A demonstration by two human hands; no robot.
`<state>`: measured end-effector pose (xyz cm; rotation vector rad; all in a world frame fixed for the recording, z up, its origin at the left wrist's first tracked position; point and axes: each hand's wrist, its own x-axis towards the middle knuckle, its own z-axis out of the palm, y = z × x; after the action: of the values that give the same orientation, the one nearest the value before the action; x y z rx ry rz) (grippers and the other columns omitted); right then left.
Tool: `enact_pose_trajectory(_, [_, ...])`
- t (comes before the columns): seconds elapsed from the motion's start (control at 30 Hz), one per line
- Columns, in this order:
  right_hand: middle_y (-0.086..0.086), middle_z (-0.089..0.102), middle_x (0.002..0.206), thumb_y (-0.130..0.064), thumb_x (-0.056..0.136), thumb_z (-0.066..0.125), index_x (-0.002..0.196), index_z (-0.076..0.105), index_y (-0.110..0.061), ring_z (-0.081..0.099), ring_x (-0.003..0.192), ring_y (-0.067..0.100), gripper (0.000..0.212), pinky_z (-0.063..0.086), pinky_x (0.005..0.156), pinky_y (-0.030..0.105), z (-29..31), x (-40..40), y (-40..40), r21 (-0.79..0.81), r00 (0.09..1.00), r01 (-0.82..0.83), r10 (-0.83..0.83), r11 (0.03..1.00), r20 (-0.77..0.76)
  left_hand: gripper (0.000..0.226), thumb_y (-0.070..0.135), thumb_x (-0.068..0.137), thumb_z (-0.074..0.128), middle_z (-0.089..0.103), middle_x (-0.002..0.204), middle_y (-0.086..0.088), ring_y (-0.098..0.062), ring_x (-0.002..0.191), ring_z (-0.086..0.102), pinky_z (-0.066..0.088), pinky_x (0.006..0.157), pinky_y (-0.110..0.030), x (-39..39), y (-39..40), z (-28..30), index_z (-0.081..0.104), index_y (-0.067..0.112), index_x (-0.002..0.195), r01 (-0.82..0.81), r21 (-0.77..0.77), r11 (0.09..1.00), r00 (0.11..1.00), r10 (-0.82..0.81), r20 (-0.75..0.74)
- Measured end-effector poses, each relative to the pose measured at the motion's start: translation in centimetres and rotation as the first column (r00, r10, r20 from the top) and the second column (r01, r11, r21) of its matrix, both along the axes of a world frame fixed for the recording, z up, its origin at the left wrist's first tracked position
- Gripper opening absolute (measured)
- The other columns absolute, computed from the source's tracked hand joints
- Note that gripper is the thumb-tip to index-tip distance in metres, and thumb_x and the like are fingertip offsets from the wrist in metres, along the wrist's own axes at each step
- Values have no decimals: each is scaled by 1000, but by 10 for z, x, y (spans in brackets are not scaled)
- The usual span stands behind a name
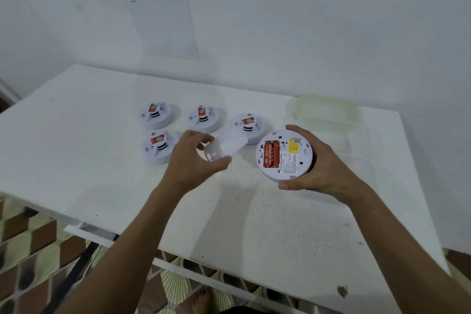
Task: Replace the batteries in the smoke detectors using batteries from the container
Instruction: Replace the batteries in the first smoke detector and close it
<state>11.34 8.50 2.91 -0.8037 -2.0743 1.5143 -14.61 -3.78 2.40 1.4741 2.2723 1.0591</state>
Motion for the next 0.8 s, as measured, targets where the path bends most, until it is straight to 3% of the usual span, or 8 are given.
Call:
enact_pose_trajectory(0.1, [-24,63,120,-2,50,95,139,44,-33,59,113,-2,107,53,84,17,1,-20,-12,-8,1000,-8,8,1000,1,61,59,58,75,55,107,13,1,93,56,42,68,-9,-3,-1,33,64,25,108,144,98,985,990,-144,-6])
enact_pose_trajectory(0.23, [-16,61,131,7,56,91,144,42,-27,59,122,7,107,56,89,27,10,-51,-29,-11,999,-15,15,1000,-31,64,63,55,74,54,113,14,0,104,52,45,78,-12,-6,1,50,61,34,110,402,38,915,916,-402,10])
enact_pose_trajectory(0.47, [-13,47,149,-22,51,97,153,28,-30,46,137,10,124,49,105,48,13,-94,-51,3,999,50,-50,999,17,69,57,56,82,52,117,15,-5,109,52,49,90,-25,-42,1,47,62,33,118,488,-26,873,873,-488,8])
enact_pose_trajectory(0.57, [-18,49,144,-24,49,96,153,28,-31,48,134,8,124,50,105,46,13,-105,-58,10,996,82,-83,997,32,67,49,61,86,51,121,16,-4,110,53,52,91,-27,-59,-2,48,62,31,121,509,-77,857,860,-511,1])
enact_pose_trajectory(0.8, [-16,56,136,-5,53,96,151,32,-30,56,124,5,119,56,96,34,10,-130,-73,13,991,136,-136,991,7,67,44,60,88,53,119,18,1,101,59,56,84,-27,-82,-7,52,62,31,121,565,-91,820,825,-558,92])
